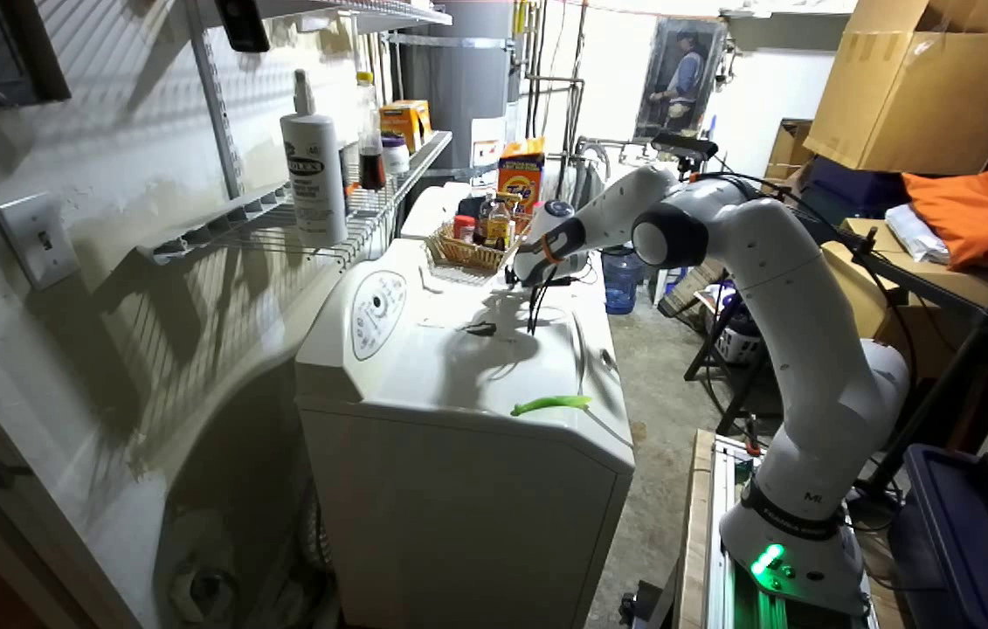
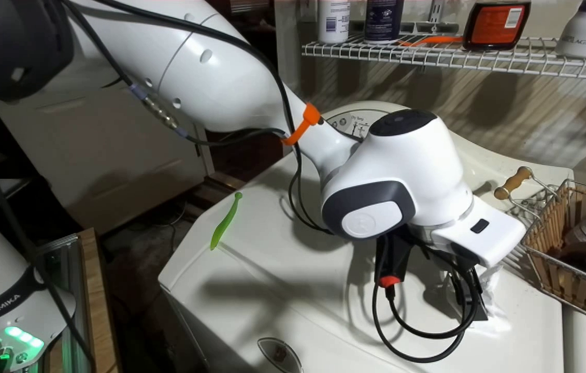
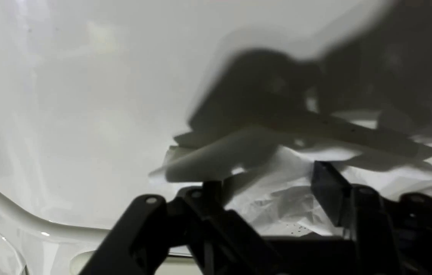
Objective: Use the white napkin to wipe the top of the washing machine on the left.
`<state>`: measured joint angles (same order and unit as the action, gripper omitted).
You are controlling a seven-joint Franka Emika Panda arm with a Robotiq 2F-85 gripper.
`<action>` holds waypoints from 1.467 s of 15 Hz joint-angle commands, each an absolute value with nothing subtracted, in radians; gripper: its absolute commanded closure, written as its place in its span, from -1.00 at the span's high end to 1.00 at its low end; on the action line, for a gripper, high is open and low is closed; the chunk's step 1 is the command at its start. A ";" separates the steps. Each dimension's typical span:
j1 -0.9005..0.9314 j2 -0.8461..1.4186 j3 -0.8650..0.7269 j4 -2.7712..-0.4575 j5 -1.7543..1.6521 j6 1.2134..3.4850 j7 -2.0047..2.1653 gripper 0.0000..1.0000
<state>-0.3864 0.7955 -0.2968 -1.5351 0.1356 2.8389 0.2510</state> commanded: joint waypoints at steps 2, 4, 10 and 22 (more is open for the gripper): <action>-0.375 0.788 -0.282 -1.544 0.147 2.825 0.243 -0.48; -0.375 0.766 -0.263 -1.564 0.151 2.826 0.229 -0.77; -0.373 0.715 -0.217 -1.614 0.159 2.852 0.205 -0.98; -0.523 0.510 0.193 -1.764 0.394 2.814 -0.247 -0.98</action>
<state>-0.4830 0.5211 0.1100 -1.7546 0.3119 2.8255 -0.0916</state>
